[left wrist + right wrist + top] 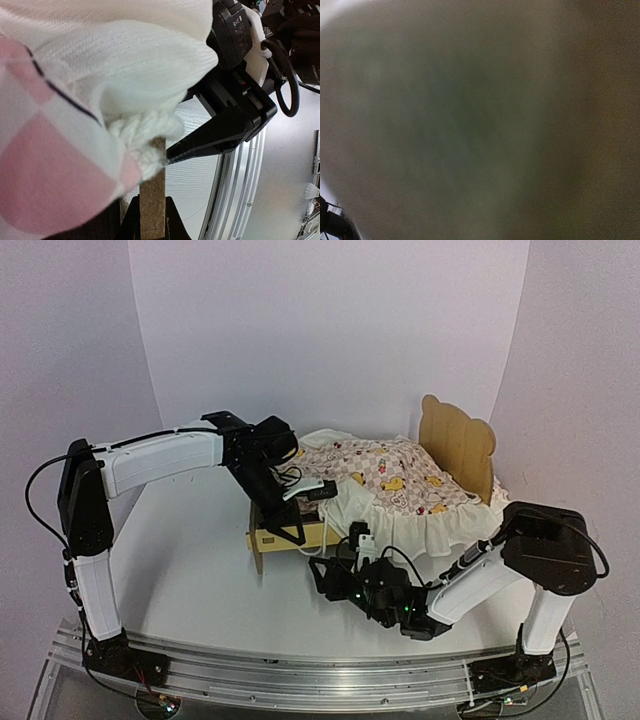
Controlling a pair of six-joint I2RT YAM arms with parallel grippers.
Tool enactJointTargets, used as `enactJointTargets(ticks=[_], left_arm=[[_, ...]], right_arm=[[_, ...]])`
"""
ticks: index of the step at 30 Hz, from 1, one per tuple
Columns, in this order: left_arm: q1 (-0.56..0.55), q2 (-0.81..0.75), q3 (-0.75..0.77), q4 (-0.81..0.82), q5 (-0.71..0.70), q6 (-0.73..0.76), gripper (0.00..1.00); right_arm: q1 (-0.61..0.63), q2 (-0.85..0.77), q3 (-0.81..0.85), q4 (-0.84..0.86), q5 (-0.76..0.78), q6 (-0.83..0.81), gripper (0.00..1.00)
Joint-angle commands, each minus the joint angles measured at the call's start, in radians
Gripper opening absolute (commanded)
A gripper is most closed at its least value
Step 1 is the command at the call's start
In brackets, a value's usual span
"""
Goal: Set up the pet bed
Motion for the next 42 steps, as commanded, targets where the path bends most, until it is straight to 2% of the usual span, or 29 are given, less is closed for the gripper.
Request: enactJointTargets(ticks=[1, 6, 17, 19, 22, 23, 25, 27, 29, 35, 39, 42], left_arm=[[-0.008, -0.048, 0.083, 0.009, 0.233, -0.117, 0.0], [-0.016, -0.051, 0.103, 0.013, 0.243, -0.128, 0.0], [-0.024, -0.049, 0.125, 0.029, 0.273, -0.153, 0.0], [-0.025, -0.049, 0.126, 0.03, 0.278, -0.156, 0.0], [-0.024, -0.051, 0.126, 0.04, 0.28, -0.167, 0.0], [-0.022, -0.051, 0.124, 0.047, 0.278, -0.17, 0.0], [-0.009, -0.052, 0.119, 0.067, 0.242, -0.171, 0.0], [0.018, -0.043, 0.116, 0.091, 0.2, -0.16, 0.0], [0.059, -0.027, 0.13, 0.123, 0.175, -0.142, 0.0], [0.073, 0.005, 0.148, 0.151, 0.112, -0.026, 0.0], [0.097, -0.001, 0.088, 0.177, 0.059, 0.025, 0.0], [0.147, 0.014, 0.12, 0.181, 0.077, 0.022, 0.0]], right_arm=[[-0.007, -0.013, -0.009, 0.192, 0.025, -0.015, 0.55], [-0.024, 0.018, -0.009, 0.252, 0.072, 0.033, 0.44], [-0.053, 0.094, 0.064, 0.278, 0.087, 0.071, 0.33], [-0.059, 0.109, 0.076, 0.278, 0.095, 0.089, 0.27], [-0.063, 0.13, 0.084, 0.276, 0.101, 0.092, 0.05], [-0.063, 0.133, 0.078, 0.272, 0.104, 0.099, 0.0], [-0.064, 0.124, 0.053, 0.238, 0.094, 0.13, 0.0], [-0.061, 0.093, 0.034, 0.132, 0.062, 0.161, 0.0], [-0.051, 0.041, 0.032, -0.065, 0.015, 0.193, 0.0], [-0.018, -0.071, 0.056, -0.396, -0.128, 0.186, 0.0], [-0.015, -0.168, 0.117, -0.69, -0.231, 0.129, 0.0], [-0.015, -0.267, 0.15, -0.926, -0.258, 0.078, 0.0]])
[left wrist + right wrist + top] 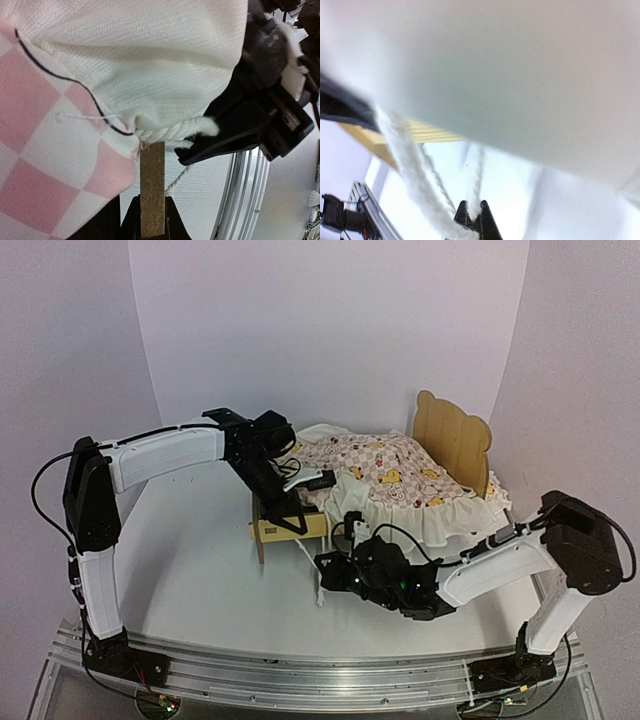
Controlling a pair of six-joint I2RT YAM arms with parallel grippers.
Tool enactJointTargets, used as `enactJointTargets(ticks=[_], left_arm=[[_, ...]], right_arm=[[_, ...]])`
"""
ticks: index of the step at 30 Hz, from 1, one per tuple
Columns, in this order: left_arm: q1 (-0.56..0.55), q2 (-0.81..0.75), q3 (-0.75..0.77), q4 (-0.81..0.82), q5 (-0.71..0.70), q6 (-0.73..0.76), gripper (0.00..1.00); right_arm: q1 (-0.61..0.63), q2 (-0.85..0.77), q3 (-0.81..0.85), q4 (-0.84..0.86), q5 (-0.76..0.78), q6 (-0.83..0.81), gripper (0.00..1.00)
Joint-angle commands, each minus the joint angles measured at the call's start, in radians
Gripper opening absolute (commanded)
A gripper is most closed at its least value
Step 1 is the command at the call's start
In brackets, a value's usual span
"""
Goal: Set up the pet bed
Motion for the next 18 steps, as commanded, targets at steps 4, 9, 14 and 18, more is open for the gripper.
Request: enactJointTargets(ticks=[4, 9, 14, 18], left_arm=[[0.104, -0.006, 0.138, 0.049, 0.186, 0.097, 0.0], [0.085, -0.031, -0.11, 0.099, 0.26, 0.095, 0.0], [0.084, -0.035, -0.255, 0.236, 0.202, 0.134, 0.0], [0.086, 0.0, -0.262, 0.249, 0.167, 0.187, 0.0]], right_arm=[[0.016, -0.237, 0.018, -0.656, -0.055, -0.098, 0.0], [0.015, -0.103, 0.134, -0.581, -0.116, -0.188, 0.0], [0.014, 0.031, 0.189, -0.492, -0.169, -0.166, 0.0], [0.014, 0.089, 0.2, -0.471, -0.173, -0.146, 0.0]])
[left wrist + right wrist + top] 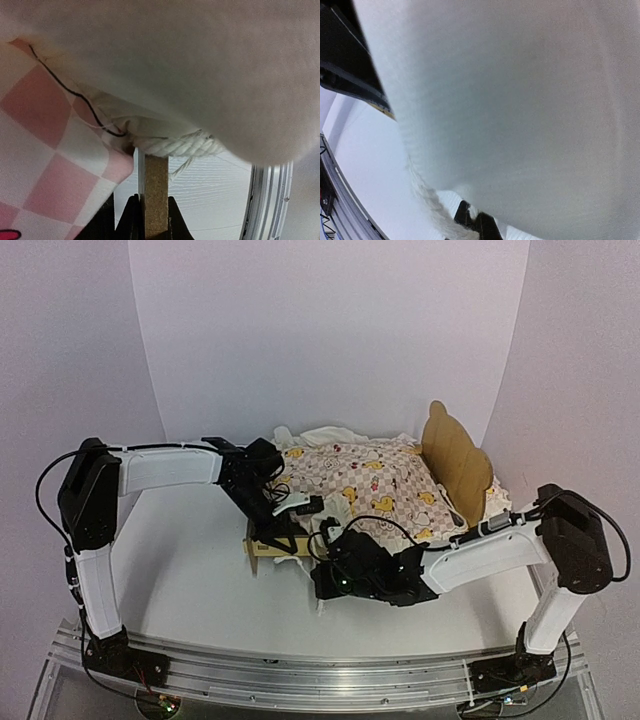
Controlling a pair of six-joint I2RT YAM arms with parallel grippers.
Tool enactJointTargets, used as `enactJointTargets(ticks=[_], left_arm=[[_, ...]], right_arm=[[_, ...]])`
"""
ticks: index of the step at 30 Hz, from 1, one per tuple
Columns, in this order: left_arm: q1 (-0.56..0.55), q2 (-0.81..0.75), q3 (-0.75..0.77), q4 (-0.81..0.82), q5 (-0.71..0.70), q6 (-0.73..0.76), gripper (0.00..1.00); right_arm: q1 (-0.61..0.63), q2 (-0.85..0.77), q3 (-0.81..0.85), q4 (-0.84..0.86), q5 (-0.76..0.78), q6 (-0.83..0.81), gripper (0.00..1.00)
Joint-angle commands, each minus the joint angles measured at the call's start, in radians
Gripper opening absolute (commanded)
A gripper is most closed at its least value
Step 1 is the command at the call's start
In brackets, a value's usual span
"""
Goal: Set up the pet bed
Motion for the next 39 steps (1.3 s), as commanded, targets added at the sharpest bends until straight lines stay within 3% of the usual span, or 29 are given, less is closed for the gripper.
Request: enactJointTargets(ticks=[1, 4, 10, 16, 18, 21, 23, 25, 30, 35, 39], left_arm=[[0.044, 0.025, -0.004, 0.049, 0.115, 0.044, 0.0], [0.044, 0.035, -0.037, 0.05, 0.107, 0.091, 0.01], [0.044, 0.013, -0.115, 0.057, 0.092, 0.164, 0.14], [0.052, -0.026, -0.043, -0.085, 0.139, 0.229, 0.42], [0.061, -0.055, -0.003, -0.191, 0.179, 0.361, 0.5], [0.084, -0.091, 0.059, -0.439, 0.259, 0.689, 0.55], [0.093, -0.091, 0.116, -0.507, 0.296, 0.762, 0.55], [0.093, -0.082, 0.146, -0.409, 0.32, 0.636, 0.55], [0.078, -0.114, 0.051, 0.088, 0.229, 0.349, 0.64], [0.05, -0.024, 0.082, 0.221, 0.1, 0.322, 0.67], [0.042, 0.037, 0.115, 0.175, 0.044, 0.351, 0.63]], right_arm=[[0.019, 0.048, 0.019, -0.069, -0.078, 0.007, 0.0], [0.018, 0.079, 0.031, -0.051, -0.092, 0.02, 0.0], [-0.006, 0.134, 0.018, 0.016, -0.112, 0.05, 0.0], [-0.017, 0.152, 0.025, 0.025, -0.163, 0.041, 0.0], [-0.017, 0.141, 0.016, 0.025, -0.185, 0.041, 0.0], [-0.018, 0.115, -0.006, 0.021, -0.219, 0.041, 0.0], [-0.017, 0.102, -0.019, 0.015, -0.225, 0.044, 0.0], [-0.017, 0.095, -0.028, 0.012, -0.228, 0.047, 0.0], [-0.017, 0.102, -0.009, -0.006, -0.246, 0.051, 0.0], [-0.017, 0.101, 0.0, -0.013, -0.253, 0.054, 0.0], [-0.013, 0.095, 0.026, -0.059, -0.263, 0.035, 0.0]])
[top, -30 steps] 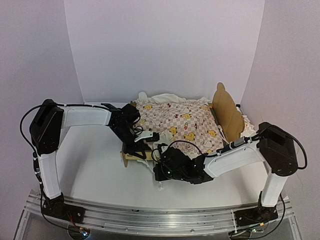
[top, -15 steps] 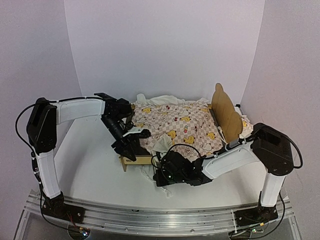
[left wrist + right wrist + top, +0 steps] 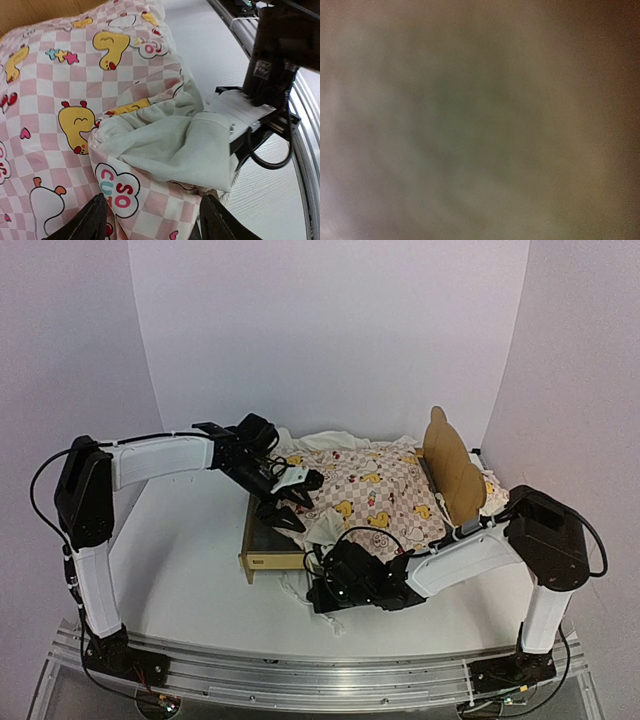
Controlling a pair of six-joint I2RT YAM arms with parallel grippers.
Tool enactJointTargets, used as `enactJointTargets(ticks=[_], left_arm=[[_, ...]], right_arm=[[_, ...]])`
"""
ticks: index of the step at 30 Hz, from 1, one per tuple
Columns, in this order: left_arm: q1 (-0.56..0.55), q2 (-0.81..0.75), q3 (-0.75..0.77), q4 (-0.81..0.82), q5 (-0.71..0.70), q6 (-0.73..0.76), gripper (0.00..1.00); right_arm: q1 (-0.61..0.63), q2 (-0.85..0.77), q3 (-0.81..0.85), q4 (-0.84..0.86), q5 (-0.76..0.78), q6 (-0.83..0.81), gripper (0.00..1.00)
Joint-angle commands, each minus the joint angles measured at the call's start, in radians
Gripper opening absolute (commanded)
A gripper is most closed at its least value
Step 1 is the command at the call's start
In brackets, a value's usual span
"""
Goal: Set up the pet bed
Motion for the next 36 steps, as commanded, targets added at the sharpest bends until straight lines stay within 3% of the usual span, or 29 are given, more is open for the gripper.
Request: enactJointTargets(ticks=[1, 4, 5, 7, 9, 12, 15, 22, 27, 31, 36], left_arm=[[-0.009, 0.062, 0.03, 0.031, -0.094, 0.01, 0.61], [-0.01, 0.056, -0.032, 0.019, -0.147, 0.062, 0.54], [-0.01, 0.053, -0.045, 0.027, -0.165, 0.058, 0.45], [-0.008, 0.04, -0.041, 0.033, -0.177, 0.024, 0.1], [-0.001, 0.012, -0.024, 0.008, -0.139, 0.007, 0.01], [0.023, -0.045, -0.031, -0.066, -0.086, 0.048, 0.0], [0.063, -0.123, -0.105, -0.095, -0.083, 0.116, 0.0], [0.113, -0.321, -0.354, -0.122, -0.078, 0.314, 0.0], [0.113, -0.41, -0.482, -0.041, -0.106, 0.351, 0.0], [0.115, -0.418, -0.536, 0.007, -0.144, 0.394, 0.02], [0.113, -0.397, -0.494, 0.072, -0.08, 0.356, 0.26]], right_arm=[[0.013, -0.033, 0.037, -0.11, -0.075, -0.02, 0.0], [0.018, -0.041, 0.05, -0.127, -0.092, -0.057, 0.0], [0.018, -0.044, 0.051, -0.127, -0.095, -0.065, 0.0], [0.018, -0.047, 0.052, -0.131, -0.099, -0.077, 0.0], [0.018, -0.054, 0.052, -0.138, -0.106, -0.088, 0.0], [0.018, -0.065, 0.062, -0.167, -0.134, -0.122, 0.01], [0.022, -0.085, 0.094, -0.262, -0.201, -0.199, 0.1], [0.022, -0.213, 0.115, -0.389, -0.37, -0.362, 0.48], [-0.026, -0.309, 0.169, -0.502, -0.444, -0.408, 0.54], [-0.135, -0.41, 0.122, -0.557, -0.286, -0.344, 0.54], [-0.265, -0.531, 0.111, -0.773, 0.16, -0.188, 0.63]])
